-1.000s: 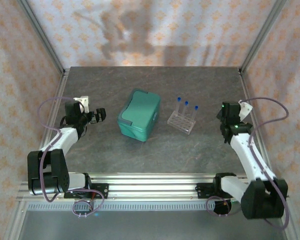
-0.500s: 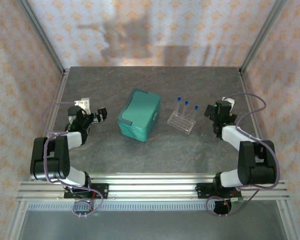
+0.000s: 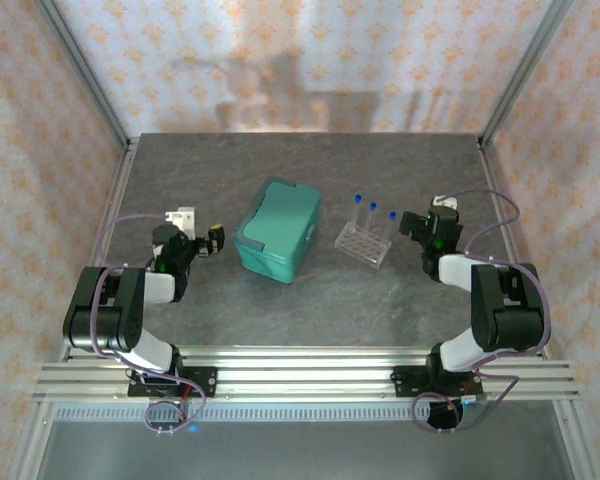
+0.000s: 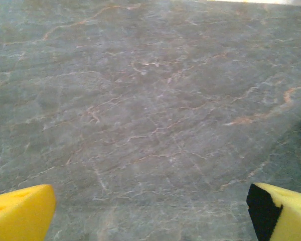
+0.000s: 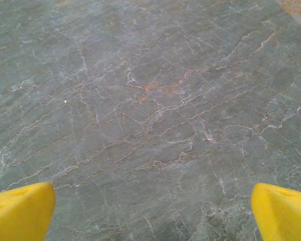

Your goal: Organize the chemistry lab equipment

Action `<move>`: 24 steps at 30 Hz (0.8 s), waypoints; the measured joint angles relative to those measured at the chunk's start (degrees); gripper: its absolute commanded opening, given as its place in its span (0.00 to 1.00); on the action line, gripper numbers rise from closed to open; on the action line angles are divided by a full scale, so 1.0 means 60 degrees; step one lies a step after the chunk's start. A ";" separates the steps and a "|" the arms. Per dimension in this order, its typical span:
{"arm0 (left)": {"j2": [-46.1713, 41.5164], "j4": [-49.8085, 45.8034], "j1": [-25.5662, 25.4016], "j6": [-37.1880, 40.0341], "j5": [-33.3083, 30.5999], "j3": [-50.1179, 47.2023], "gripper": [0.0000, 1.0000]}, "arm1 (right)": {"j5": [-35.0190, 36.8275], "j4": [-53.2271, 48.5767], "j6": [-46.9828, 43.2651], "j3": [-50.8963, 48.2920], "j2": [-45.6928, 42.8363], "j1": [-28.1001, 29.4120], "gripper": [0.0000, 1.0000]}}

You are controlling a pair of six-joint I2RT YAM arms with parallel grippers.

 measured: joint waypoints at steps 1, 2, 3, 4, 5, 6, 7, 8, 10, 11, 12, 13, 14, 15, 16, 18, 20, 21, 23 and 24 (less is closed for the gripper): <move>0.0011 0.0131 -0.0007 0.0000 -0.0120 -0.0004 0.99 | -0.0029 0.0069 -0.0004 0.0000 0.0000 0.0000 1.00; 0.0011 0.0262 -0.0007 -0.0004 -0.0208 -0.0004 0.99 | -0.0036 0.0095 -0.0007 0.0000 0.0000 0.0000 1.00; 0.0007 0.0284 -0.0007 0.0000 -0.0280 0.0015 0.99 | -0.0069 0.0124 -0.0025 0.0000 0.0000 0.0000 1.00; 0.0007 0.0288 -0.0007 0.0000 -0.0346 0.0025 0.99 | -0.0073 0.0138 -0.0036 0.0000 0.0000 0.0000 1.00; 0.0007 0.0295 -0.0007 0.0000 -0.0401 0.0025 0.99 | -0.0095 0.0142 -0.0040 0.0000 0.0000 0.0000 1.00; 0.0007 0.0342 -0.0011 0.0000 -0.0448 0.0025 0.99 | -0.0106 0.0168 -0.0051 -0.0004 0.0000 0.0000 1.00; 0.0007 0.0375 -0.0011 0.0000 -0.0481 0.0029 0.99 | -0.0135 0.0219 -0.0069 -0.0018 0.0000 0.0000 1.00; 0.0007 0.0375 -0.0011 -0.0004 -0.0521 0.0029 0.99 | -0.0146 0.0310 -0.0073 -0.0051 0.0000 0.0000 1.00; 0.0007 0.0382 -0.0011 -0.0011 -0.0681 0.0029 0.99 | -0.0178 0.0761 -0.0109 -0.0306 0.0000 0.0000 1.00; 0.0007 0.0382 -0.0011 -0.0011 -0.0718 0.0029 0.99 | -0.0178 0.1217 -0.0142 -0.0565 0.0004 0.0000 0.99; 0.0007 0.0382 -0.0011 -0.0011 -0.0758 0.0029 0.99 | -0.0168 0.1800 -0.0146 -0.0940 0.0040 0.0011 0.99; 0.0007 0.0386 -0.0011 -0.0011 -0.0776 0.0029 0.99 | -0.0157 0.1836 -0.0164 -0.1126 0.0058 0.0025 0.99; 0.0007 0.0390 -0.0011 -0.0011 -0.0787 0.0029 0.99 | -0.0146 0.1763 -0.0175 -0.1209 0.0095 0.0029 0.99; 0.0007 0.0390 -0.0011 -0.0011 -0.0805 0.0029 0.99 | -0.0135 0.1938 -0.0182 -0.1293 0.0168 0.0029 0.99; 0.0007 0.0390 -0.0011 -0.0011 -0.0831 0.0029 0.99 | -0.0131 0.2036 -0.0182 -0.1315 0.0204 0.0029 0.99; 0.0007 0.0390 -0.0011 -0.0011 -0.0878 0.0029 0.99 | -0.0131 0.2116 -0.0208 -0.1308 0.0200 0.0029 0.99; 0.0007 0.0390 -0.0011 -0.0011 -0.0918 0.0029 0.99 | -0.0131 0.2215 -0.0211 -0.1300 0.0193 0.0029 1.00; 0.0007 0.0393 -0.0011 -0.0011 -0.0940 0.0029 0.99 | -0.0131 0.2262 -0.0211 -0.1300 0.0193 0.0029 0.99; 0.0007 0.0393 -0.0011 -0.0011 -0.0943 0.0029 0.99 | -0.0131 0.2302 -0.0211 -0.1297 0.0189 0.0029 0.99; 0.0007 0.0393 -0.0011 -0.0011 -0.0943 0.0029 0.99 | -0.0131 0.2324 -0.0211 -0.1300 0.0189 0.0029 0.99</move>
